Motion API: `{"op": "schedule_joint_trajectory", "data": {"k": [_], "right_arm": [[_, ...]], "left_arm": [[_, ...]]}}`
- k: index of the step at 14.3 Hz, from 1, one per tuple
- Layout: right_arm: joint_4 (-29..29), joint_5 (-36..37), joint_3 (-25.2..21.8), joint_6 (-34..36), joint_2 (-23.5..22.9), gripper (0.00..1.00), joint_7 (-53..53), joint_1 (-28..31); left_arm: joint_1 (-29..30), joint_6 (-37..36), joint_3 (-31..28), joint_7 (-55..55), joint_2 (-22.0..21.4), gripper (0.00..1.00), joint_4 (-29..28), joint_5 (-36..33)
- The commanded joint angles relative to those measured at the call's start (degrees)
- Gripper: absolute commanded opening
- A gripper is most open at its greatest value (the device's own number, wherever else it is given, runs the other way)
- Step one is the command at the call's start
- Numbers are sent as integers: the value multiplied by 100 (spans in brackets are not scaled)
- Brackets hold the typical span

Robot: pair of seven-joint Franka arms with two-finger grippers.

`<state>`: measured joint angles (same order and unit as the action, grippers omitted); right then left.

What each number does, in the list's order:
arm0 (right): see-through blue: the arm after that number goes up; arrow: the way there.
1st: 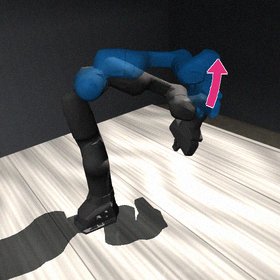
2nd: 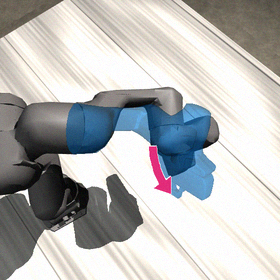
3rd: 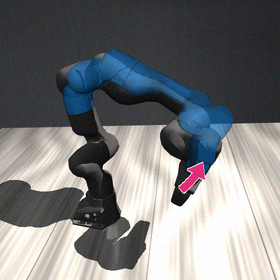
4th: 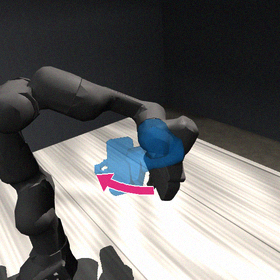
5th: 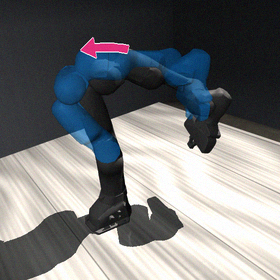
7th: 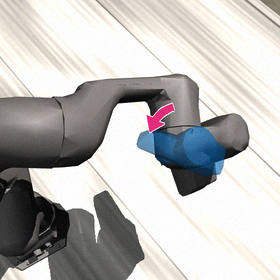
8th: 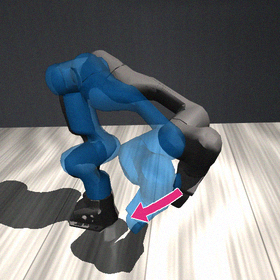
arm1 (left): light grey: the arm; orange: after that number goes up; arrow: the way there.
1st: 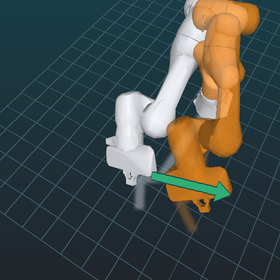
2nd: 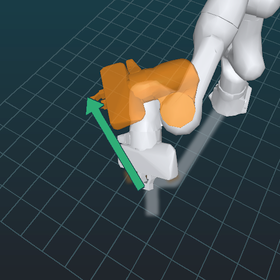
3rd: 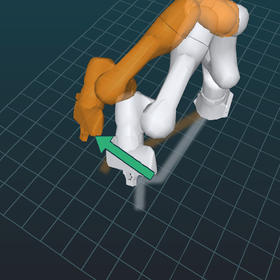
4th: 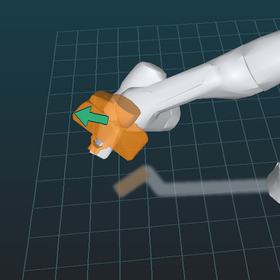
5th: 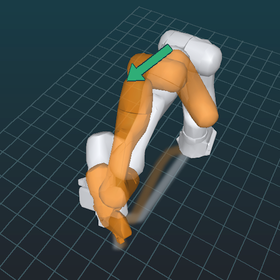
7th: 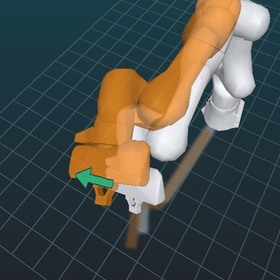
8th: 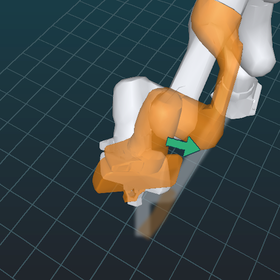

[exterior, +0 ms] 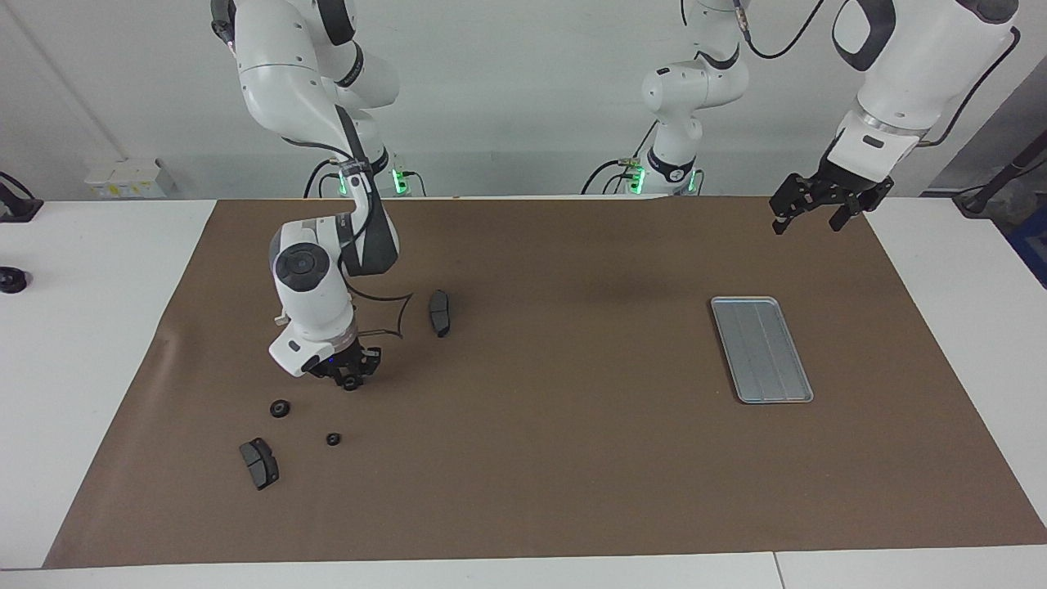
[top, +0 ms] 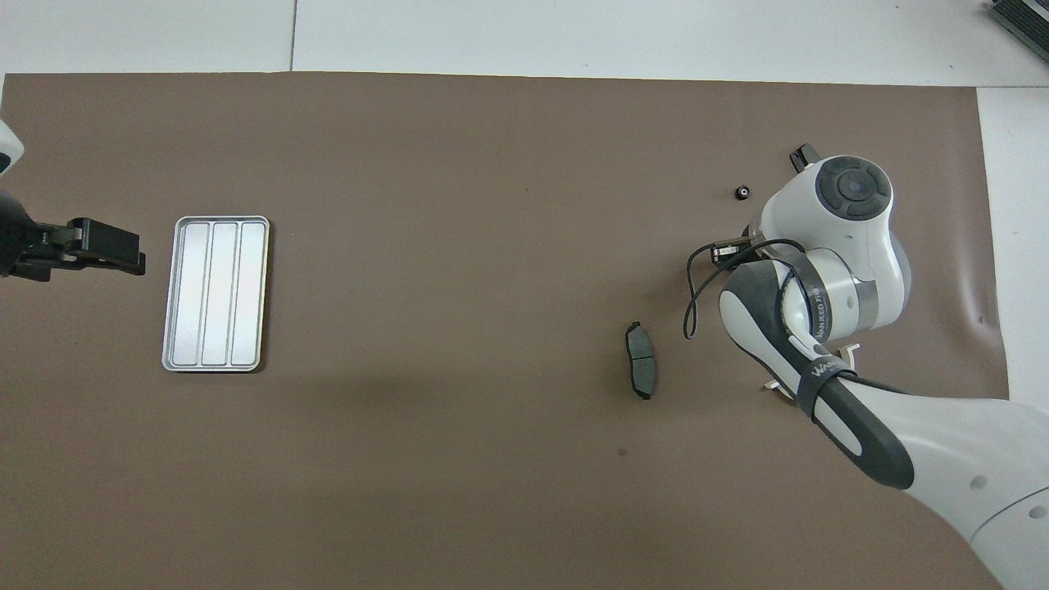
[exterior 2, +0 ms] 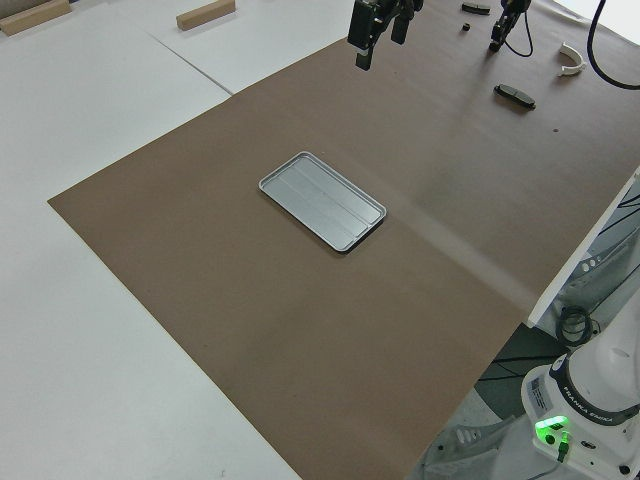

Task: Pick bearing gear from pile to tray
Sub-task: 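Grasp the black bearing nearest the robot with the right gripper and lift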

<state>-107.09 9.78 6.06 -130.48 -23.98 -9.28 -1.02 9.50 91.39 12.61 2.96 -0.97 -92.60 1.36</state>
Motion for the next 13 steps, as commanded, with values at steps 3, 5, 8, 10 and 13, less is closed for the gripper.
{"op": "schedule_joint_trajectory", "data": {"k": [3, 5, 8, 10, 13], "right_arm": [[170, 147, 79, -5, 77, 9, -118, 67], [477, 94, 149, 66, 77, 9, -118, 41], [847, 59, 439, 92, 68, 9, -144, -170], [1023, -29, 519, 66, 68, 10, -415, -433], [1041, -47, 519, -389, 34, 10, -881, -995]], "left_arm": [[-97, -7, 22, -85, -132, 100, -153, -109], [-158, -7, -108, -85, -132, 100, -154, -109], [-527, 2, -460, -85, -132, 100, -154, -109], [-720, -7, -583, -85, -132, 100, -154, -109], [-994, 2, -935, -76, -132, 100, -154, -118]]}}
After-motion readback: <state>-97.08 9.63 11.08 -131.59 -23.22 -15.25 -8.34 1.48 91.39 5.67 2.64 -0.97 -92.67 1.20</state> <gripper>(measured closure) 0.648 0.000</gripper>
